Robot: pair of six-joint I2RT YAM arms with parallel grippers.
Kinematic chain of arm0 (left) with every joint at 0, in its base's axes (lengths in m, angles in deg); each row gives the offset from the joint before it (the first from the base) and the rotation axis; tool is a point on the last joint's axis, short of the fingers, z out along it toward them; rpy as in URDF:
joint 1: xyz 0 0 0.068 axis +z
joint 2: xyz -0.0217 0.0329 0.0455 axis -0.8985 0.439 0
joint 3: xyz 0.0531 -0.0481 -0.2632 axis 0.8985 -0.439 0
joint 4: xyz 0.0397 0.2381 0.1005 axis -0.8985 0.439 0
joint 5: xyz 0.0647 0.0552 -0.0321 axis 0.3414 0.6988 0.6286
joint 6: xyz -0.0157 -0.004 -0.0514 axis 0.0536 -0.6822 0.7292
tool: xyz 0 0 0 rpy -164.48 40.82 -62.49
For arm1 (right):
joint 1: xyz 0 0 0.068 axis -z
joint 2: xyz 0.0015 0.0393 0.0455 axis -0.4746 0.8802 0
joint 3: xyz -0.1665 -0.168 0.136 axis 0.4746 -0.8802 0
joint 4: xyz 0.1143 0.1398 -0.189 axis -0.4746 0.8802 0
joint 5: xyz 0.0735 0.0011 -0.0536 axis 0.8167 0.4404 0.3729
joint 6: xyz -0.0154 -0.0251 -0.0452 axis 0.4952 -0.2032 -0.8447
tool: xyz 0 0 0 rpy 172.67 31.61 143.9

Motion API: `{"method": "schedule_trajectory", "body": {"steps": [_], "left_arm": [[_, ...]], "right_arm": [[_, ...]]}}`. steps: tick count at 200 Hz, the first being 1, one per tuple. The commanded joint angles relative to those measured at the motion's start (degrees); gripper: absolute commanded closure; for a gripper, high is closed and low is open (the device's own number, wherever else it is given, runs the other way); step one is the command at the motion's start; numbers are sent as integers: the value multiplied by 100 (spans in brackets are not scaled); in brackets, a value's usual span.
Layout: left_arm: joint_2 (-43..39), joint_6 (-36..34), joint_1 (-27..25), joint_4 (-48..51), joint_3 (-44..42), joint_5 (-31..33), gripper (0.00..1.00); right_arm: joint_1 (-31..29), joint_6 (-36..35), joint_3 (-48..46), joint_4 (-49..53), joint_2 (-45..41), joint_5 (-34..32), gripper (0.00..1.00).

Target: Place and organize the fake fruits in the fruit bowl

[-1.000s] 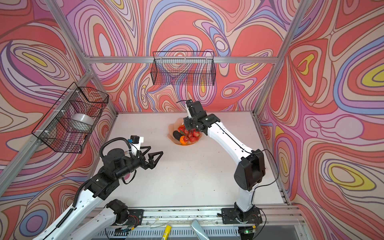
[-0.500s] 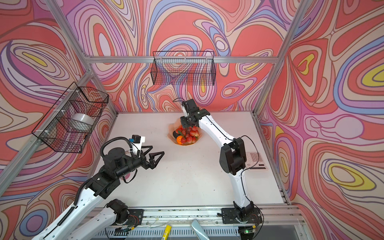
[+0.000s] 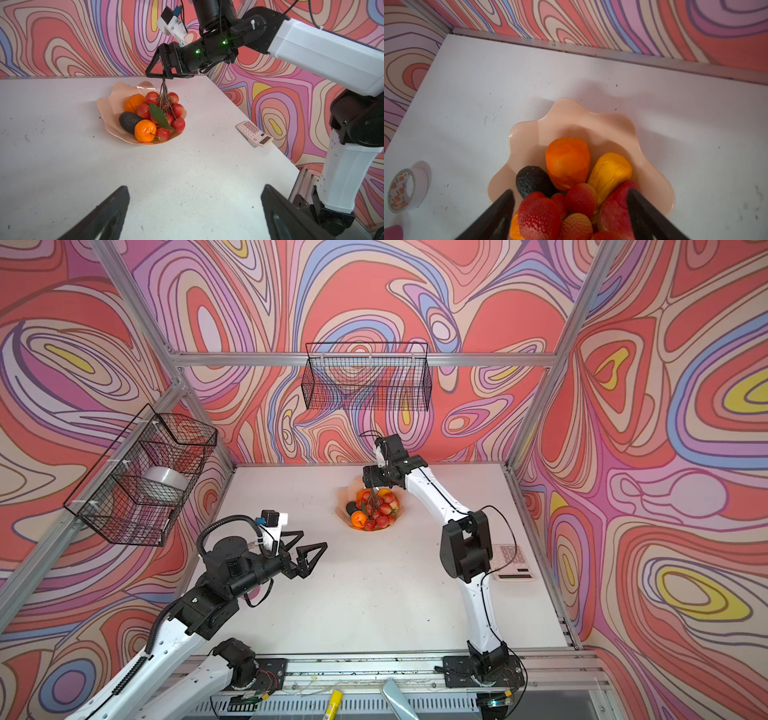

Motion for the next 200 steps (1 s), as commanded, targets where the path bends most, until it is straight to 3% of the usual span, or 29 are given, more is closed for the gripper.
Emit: {"method": "schedule_trajectory", "body": {"steps": [1,47,80,92,114,128,147,172,200], "left_arm": [[-59,-44,30,-161,143,190,0],[100,-76,31,-430,132,535,0],[257,-96,34,-755,-84,1023,0],[386,-64,34,-684,-109,1699,0],[842,4,26,-976,-363,4024,0],[1165,-658,29,-1703,-711,4886,0],[1496,-1316,80,-3291,-1551,5687,0],[2007,-1606,807,-4273,-2100,5618,0],[2678,-1618,1827,-5178,-2291,4422,0]], "right_arm": [[58,12,-381,-846,-858,-340,1],[80,-9,-2997,-2707,-2947,-1258,2],[123,-102,-6109,-4345,-4817,-2652,2],[235,-62,-6944,-4525,-5323,-3054,2],[412,-182,-8073,-4775,-5746,-3660,2],[598,-214,-8499,-4994,-5863,-3712,2],[921,-487,-9133,-6125,-5781,-3548,2],[1227,-917,-9420,-7288,-5181,-3408,2],[1542,-1070,-9680,-8827,-4299,-2846,2]]}}
